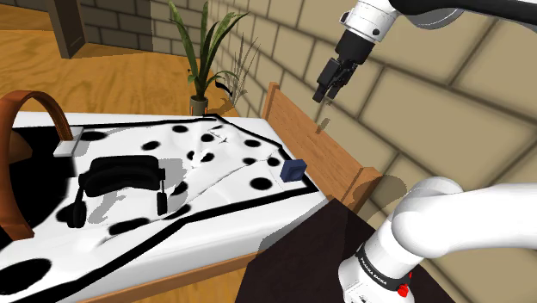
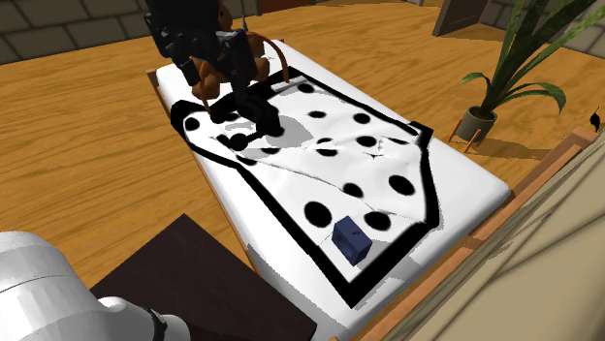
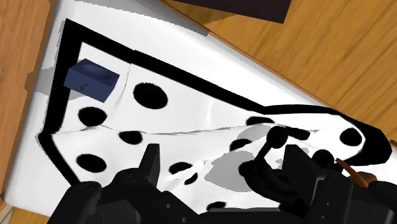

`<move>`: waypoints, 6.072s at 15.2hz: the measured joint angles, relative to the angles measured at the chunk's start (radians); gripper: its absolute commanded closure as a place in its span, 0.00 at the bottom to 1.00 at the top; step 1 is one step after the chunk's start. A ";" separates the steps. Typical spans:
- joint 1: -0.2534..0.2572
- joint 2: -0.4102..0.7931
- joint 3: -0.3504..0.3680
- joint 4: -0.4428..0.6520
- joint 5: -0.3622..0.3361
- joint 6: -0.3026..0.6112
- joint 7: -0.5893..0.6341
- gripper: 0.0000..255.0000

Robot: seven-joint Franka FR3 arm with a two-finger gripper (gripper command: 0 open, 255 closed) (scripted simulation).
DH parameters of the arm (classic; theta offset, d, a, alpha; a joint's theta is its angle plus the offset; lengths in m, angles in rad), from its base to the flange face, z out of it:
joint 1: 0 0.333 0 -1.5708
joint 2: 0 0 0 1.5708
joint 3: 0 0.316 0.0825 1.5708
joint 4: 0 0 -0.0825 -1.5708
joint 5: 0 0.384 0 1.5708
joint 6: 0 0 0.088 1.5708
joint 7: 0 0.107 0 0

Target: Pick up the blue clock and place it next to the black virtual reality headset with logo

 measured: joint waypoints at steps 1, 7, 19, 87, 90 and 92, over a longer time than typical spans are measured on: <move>0.000 0.000 0.000 0.000 0.000 0.000 0.000 0.00; 0.012 0.026 -0.078 -0.121 -0.051 0.117 -0.170 0.00; 0.037 0.297 -0.285 -0.231 -0.161 0.443 -0.589 0.00; 0.073 0.903 -0.468 0.056 -0.040 0.681 -1.301 1.00; 0.076 0.876 -0.471 0.069 -0.058 0.645 -1.288 1.00; 0.078 0.855 -0.472 0.075 -0.071 0.619 -1.279 1.00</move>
